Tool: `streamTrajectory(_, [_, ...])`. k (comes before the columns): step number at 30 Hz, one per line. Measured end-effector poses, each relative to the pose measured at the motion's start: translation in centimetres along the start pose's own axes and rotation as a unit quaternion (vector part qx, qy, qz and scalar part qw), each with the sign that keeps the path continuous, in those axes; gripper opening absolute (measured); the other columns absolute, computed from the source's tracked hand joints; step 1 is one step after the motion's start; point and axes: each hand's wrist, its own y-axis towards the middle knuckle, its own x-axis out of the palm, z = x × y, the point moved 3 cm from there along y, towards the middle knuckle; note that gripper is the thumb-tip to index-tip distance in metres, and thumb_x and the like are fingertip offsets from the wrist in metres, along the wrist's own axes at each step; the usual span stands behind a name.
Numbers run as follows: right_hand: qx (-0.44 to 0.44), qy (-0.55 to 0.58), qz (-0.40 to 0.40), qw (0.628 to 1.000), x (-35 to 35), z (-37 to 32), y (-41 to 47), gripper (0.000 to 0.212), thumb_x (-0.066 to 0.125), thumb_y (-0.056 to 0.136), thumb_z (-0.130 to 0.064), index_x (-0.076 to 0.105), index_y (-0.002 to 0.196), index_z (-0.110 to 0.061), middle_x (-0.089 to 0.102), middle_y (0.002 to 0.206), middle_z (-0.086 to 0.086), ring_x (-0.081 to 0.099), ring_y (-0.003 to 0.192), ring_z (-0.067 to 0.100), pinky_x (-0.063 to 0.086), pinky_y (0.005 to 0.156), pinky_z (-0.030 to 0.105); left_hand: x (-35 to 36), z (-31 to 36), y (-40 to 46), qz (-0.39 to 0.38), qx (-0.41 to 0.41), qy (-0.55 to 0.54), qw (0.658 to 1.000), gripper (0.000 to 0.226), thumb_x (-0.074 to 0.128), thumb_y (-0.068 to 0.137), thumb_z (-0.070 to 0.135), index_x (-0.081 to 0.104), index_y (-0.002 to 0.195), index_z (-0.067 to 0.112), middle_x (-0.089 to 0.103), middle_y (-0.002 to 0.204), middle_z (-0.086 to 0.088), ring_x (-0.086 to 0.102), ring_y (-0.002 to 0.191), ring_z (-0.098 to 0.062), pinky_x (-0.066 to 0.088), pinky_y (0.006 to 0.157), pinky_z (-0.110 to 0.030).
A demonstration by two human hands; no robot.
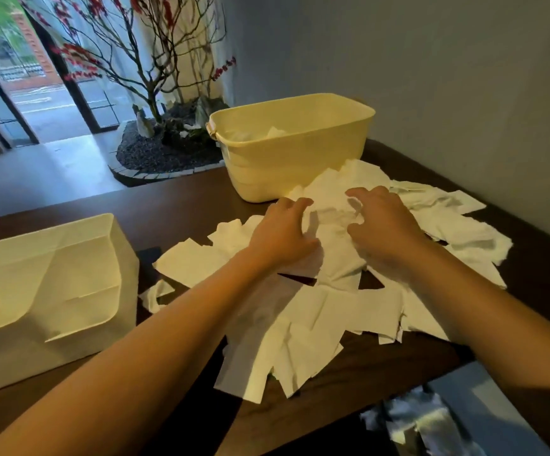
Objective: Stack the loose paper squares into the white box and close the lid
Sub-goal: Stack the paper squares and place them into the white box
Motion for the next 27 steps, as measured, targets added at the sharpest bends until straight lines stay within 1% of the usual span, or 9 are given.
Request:
streamTrajectory(4, [-0.002,0.002,-0.002,1.0,1.5,0.6,2.2,0.07,0.064,0.092,-0.03,0.027,0.152,-0.036,0.029,0.153,0.002,0.031,0.136,0.027,0.045,0.099,0.041,1.2,0.0,3.5,-0.022,-0.012,-0.029,0.999,0.094,0.076,0.081,0.046,0.022,0.157,0.034,0.023,0.16,-0.011,0.025,0.147,-0.033,0.034,0.115,-0.048])
streamTrajectory(8, [0.007,-0.023,-0.031,0.999,2.9,1.6,3.8,0.083,0.067,0.088,-0.04,0.018,0.154,-0.037,0.015,0.16,0.003,0.017,0.145,0.03,0.035,0.111,0.047,2.7,0.3,5.9,-0.078,-0.009,-0.022,0.997,0.103,0.078,0.08,0.045,0.01,0.158,0.043,0.001,0.167,-0.009,0.006,0.154,-0.031,0.023,0.121,-0.053])
streamTrajectory(11, [0.015,-0.038,-0.057,0.998,2.7,2.4,5.4,0.096,0.076,0.081,-0.04,0.015,0.154,-0.042,0.001,0.164,0.002,-0.004,0.15,0.03,0.022,0.117,0.053,3.3,0.1,7.1,-0.093,-0.008,0.036,0.995,0.089,0.069,0.085,0.051,0.018,0.157,0.042,0.009,0.166,-0.008,0.012,0.152,-0.03,0.021,0.121,-0.054])
streamTrajectory(13, [0.01,-0.024,-0.071,0.997,2.7,3.0,6.4,0.097,0.079,0.078,-0.039,0.019,0.154,-0.042,0.0,0.164,0.001,-0.007,0.151,0.029,0.02,0.118,0.054,3.6,-0.1,7.5,-0.082,-0.001,0.065,0.994,0.073,0.062,0.09,0.054,0.031,0.154,0.038,0.027,0.159,-0.008,0.024,0.147,-0.03,0.024,0.118,-0.052])
streamTrajectory(15, [0.015,0.006,-0.073,0.997,2.8,3.5,6.8,0.087,0.077,0.079,-0.04,0.028,0.151,-0.039,0.012,0.161,0.002,0.007,0.148,0.03,0.028,0.115,0.051,3.8,-0.1,7.3,-0.045,0.009,0.076,0.996,0.061,0.058,0.092,0.052,0.042,0.147,0.035,0.043,0.146,-0.008,0.035,0.138,-0.03,0.032,0.111,-0.05])
streamTrajectory(18, [-0.003,-0.031,-0.045,0.998,3.4,3.7,7.4,0.065,0.068,0.083,-0.056,0.045,0.14,-0.034,0.04,0.144,0.006,0.037,0.129,0.029,0.04,0.099,0.042,4.1,0.1,6.8,0.014,0.031,0.096,0.995,0.048,0.056,0.093,0.046,0.052,0.138,0.028,0.052,0.132,-0.009,0.044,0.125,-0.03,0.041,0.098,-0.046])
streamTrajectory(23, [-0.025,-0.05,-0.047,0.997,3.1,2.8,7.0,0.055,0.055,0.082,-0.073,0.056,0.123,-0.036,0.057,0.122,0.001,0.053,0.11,0.024,0.048,0.086,0.039,3.8,0.2,6.4,0.048,0.051,0.094,0.993,0.041,0.058,0.094,0.044,0.058,0.129,0.022,0.056,0.117,-0.009,0.05,0.112,-0.028,0.044,0.082,-0.04])
streamTrajectory(25, [-0.036,-0.014,-0.062,0.997,2.4,2.2,6.0,0.05,0.056,0.083,-0.072,0.06,0.118,-0.037,0.061,0.112,-0.005,0.057,0.101,0.019,0.052,0.085,0.04,3.4,0.1,6.1,0.038,0.058,0.088,0.994,0.039,0.058,0.096,0.04,0.058,0.13,0.022,0.057,0.116,-0.009,0.052,0.111,-0.028,0.043,0.078,-0.038])
streamTrajectory(27, [-0.044,0.078,-0.11,0.99,1.1,1.6,4.9,0.035,0.061,0.089,-0.059,0.062,0.114,-0.036,0.065,0.104,-0.009,0.06,0.092,0.012,0.053,0.079,0.035,2.3,-0.3,5.7,0.029,0.048,0.065,0.996,0.035,0.059,0.096,0.038,0.061,0.128,0.023,0.06,0.113,-0.008,0.057,0.105,-0.029,0.046,0.075,-0.037])
